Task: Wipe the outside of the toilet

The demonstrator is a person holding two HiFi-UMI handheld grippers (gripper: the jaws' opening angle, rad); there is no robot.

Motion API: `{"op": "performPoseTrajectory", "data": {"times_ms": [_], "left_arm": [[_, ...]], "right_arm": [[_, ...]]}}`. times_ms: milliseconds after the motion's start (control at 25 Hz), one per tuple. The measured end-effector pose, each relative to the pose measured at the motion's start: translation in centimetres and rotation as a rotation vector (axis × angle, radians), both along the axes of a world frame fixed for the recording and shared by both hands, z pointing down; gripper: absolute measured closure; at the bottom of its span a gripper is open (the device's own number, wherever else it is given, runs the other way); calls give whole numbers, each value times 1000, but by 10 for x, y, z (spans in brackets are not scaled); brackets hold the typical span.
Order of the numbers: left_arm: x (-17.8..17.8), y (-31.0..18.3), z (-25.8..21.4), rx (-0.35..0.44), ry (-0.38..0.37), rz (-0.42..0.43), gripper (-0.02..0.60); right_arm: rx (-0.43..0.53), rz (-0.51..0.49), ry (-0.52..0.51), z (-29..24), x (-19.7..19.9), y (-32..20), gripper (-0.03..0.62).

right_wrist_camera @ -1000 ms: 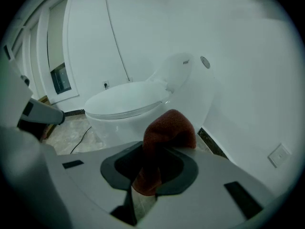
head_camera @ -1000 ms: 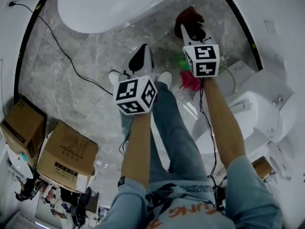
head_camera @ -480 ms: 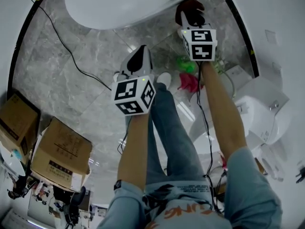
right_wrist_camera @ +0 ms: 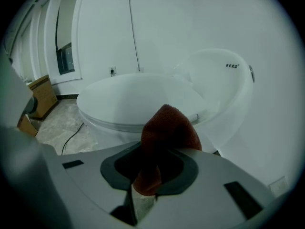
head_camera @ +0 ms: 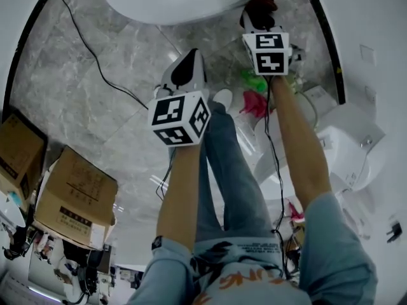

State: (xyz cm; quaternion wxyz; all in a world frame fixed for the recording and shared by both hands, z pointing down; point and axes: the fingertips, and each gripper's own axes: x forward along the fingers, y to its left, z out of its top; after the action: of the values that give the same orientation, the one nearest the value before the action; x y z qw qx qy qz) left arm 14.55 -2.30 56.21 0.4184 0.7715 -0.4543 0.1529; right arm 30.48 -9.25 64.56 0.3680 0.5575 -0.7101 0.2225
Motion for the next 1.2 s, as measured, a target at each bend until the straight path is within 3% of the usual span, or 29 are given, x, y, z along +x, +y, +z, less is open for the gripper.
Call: {"op": "performPoseTrajectory", "data": {"times_ms": [1200], "left_arm": [[-132, 12, 21, -61, -1, -91, 588]], "right_arm": [[-40, 5, 31, 18, -147, 23, 522]]}}
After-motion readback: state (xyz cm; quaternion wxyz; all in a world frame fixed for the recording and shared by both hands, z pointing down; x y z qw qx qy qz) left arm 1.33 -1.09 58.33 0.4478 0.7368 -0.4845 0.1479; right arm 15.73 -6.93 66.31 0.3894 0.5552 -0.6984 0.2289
